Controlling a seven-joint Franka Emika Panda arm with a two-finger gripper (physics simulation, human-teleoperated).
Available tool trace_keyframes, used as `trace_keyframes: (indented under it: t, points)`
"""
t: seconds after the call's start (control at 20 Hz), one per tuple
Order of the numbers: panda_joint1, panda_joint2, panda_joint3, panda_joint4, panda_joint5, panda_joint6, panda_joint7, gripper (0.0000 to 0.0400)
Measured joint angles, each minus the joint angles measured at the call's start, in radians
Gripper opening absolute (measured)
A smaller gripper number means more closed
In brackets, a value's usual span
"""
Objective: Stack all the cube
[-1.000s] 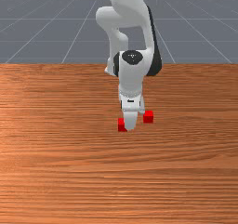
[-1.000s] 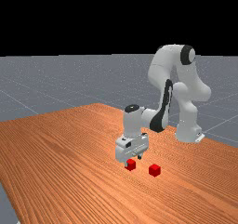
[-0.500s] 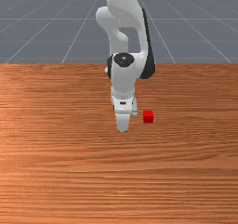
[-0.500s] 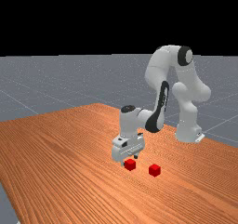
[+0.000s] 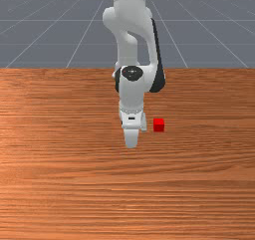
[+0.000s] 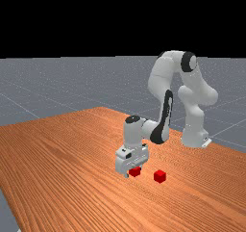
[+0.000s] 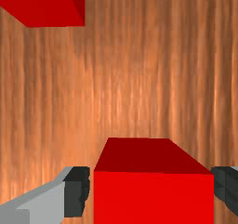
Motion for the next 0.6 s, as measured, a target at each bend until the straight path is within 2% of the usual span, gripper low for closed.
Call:
trace_keyframes:
  t: [0.25, 0.3, 0.35, 0.45, 0.6]
  points:
    - [-0.014, -0.003, -0.002, -0.011, -0.001, 0.025, -0.016, 0.0399]
    - [-0.016, -0.002, -0.002, -0.004, 0.0, 0.009, -0.017, 0.0244]
    - [-0.023, 0.0, 0.005, 0.002, 0.006, -0.005, -0.025, 0.0193]
    - [-0.018, 0.006, -0.001, 0.018, 0.001, -0.031, -0.019, 0.0192]
    - [-0.02, 0.0, 0.0, 0.007, -0.001, -0.009, -0.024, 0.0191]
